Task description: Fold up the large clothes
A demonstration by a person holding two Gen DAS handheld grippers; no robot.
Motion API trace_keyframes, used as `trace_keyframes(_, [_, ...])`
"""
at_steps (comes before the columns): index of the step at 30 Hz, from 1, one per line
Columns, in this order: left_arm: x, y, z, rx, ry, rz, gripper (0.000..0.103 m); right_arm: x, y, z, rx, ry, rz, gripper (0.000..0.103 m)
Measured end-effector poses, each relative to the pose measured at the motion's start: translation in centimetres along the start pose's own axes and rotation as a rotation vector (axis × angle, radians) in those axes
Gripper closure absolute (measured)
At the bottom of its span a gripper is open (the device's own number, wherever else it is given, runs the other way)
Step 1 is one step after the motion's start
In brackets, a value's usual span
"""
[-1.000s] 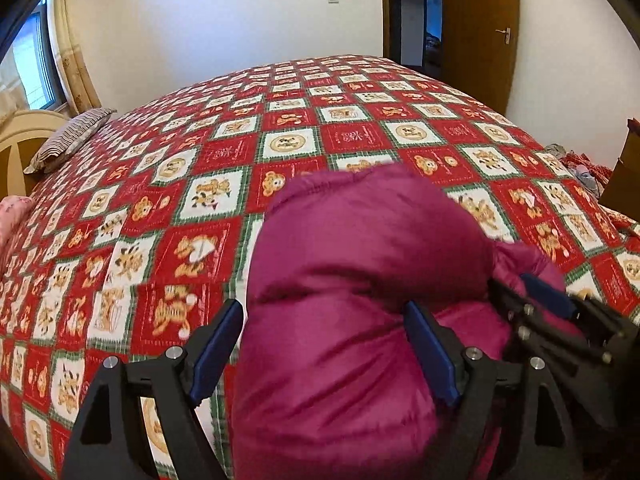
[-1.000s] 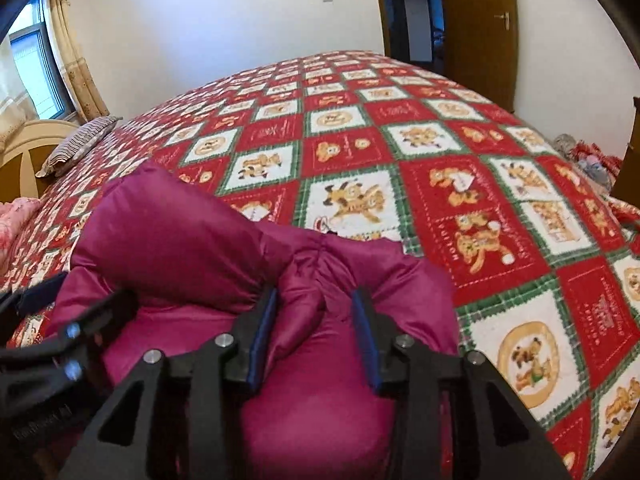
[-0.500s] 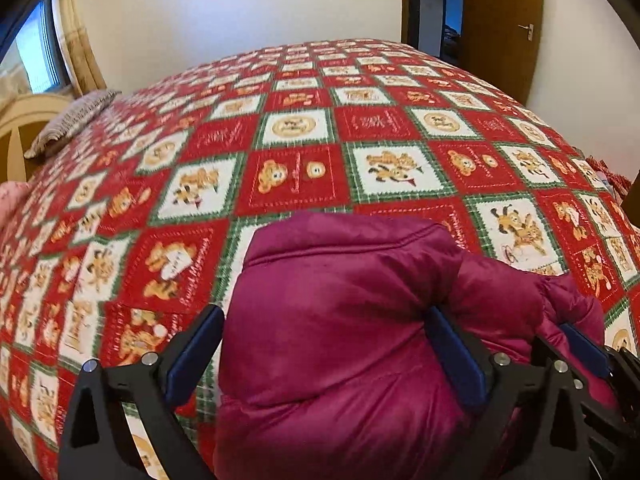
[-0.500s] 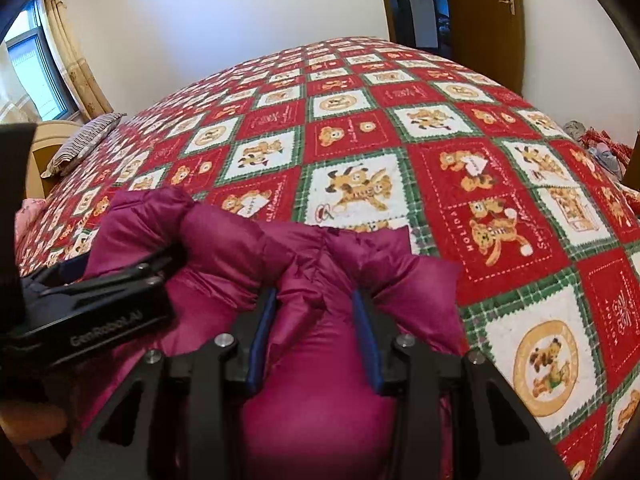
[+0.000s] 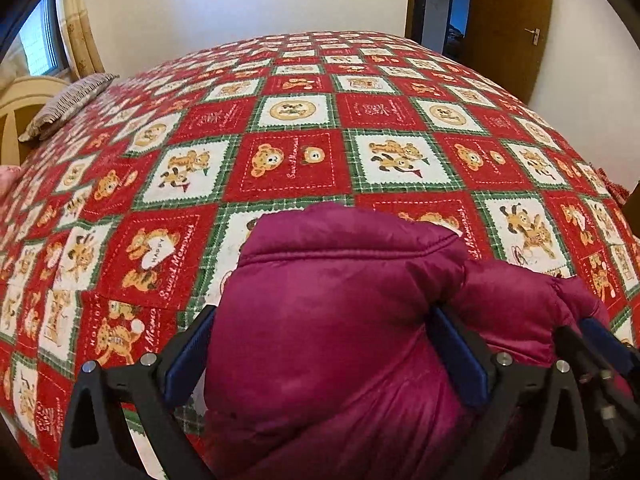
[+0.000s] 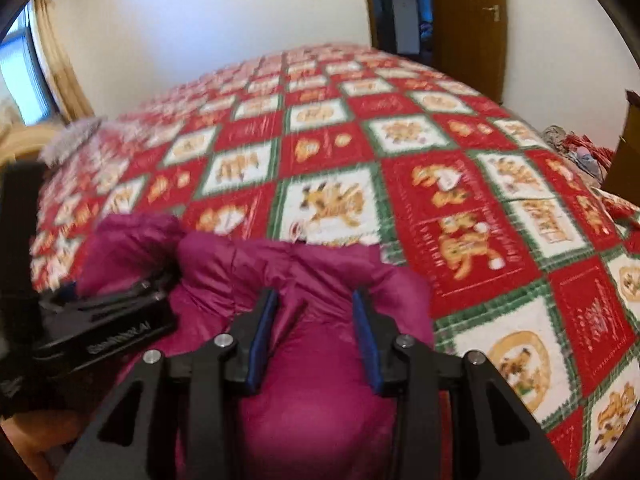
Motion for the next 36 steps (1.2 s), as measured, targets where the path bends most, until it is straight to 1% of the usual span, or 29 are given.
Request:
trace_keyframes(2, [0.0, 0.1, 0.0, 0.000, 0.002, 0.004, 0.001, 0.0, 0.0, -0.5, 0.001, 0.007, 0.009, 0.058])
trace_keyframes(5, [0.1, 0.2, -0.2, -0.002, 0.006, 0.015, 0.001, 0.1, -0.1, -1.4, 0.039, 0.017, 0.009, 0.056])
trace_keyframes(13, [0.1, 0.3, 0.1, -0.006, -0.001, 0.022, 0.001, 0.0, -0.1, -1.3, 0.042, -0.006, 0.010, 0.055])
trace_keyframes(17, [-0.2, 1.1, 1.0, -0.080, 0.037, 0.071, 0.001, 0.0, -0.2, -1.2, 0.040, -0.008, 0.016, 0.055])
trace_keyframes(19, [-0.8, 1.7, 2.4, -0.130, 0.066, 0.098, 0.001, 0.0, -0.4, -1.2, 0.051, -0.004, 0.008, 0.055])
trace_keyframes(20, [-1.2, 2.1, 3.5, -0.140, 0.065, 0.109, 0.001, 0.0, -0.5, -1.2, 0.055, -0.001, 0.007, 0.055])
trace_keyframes(24, [-2.9, 3.4, 7.6, -0.119, 0.005, 0.110, 0.001, 0.0, -0.3, -1.1, 0.045, 0.012, 0.012, 0.054])
trace_keyframes(27, [-4.2, 3.4, 8.7, -0.094, -0.001, 0.075, 0.001, 0.2, 0.0, -1.0, 0.006, 0.038, 0.041, 0.052])
trace_keyframes(29, [-4.6, 3.1, 8.8, -0.087, 0.001, 0.050, 0.001, 0.5, 0.1, -0.6, 0.002, 0.061, 0.067, 0.051])
trace_keyframes(31, [-4.9, 3.0, 8.8, -0.082, -0.005, 0.036, 0.001, 0.5, -0.6, 0.9, 0.049, 0.055, 0.038, 0.051])
trace_keyframes(33, [-5.0, 3.2, 8.8, -0.087, -0.011, 0.045, 0.001, 0.2, -1.6, 3.1, 0.121, 0.015, -0.028, 0.049])
trace_keyframes(36, [-5.2, 3.5, 8.6, -0.102, -0.003, 0.062, 0.001, -0.8, -2.7, 5.4, 0.162, -0.012, -0.060, 0.049])
Point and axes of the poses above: each gripper's, at about its wrist camera, not at the fingertips, and z roughly against the way its jaws point, y to its left, x to its top, the point moved 5 cm from there along -z, roughly the way its jaws point, and after that the axes turned 5 degrees about -x, right-handed, at the moved point
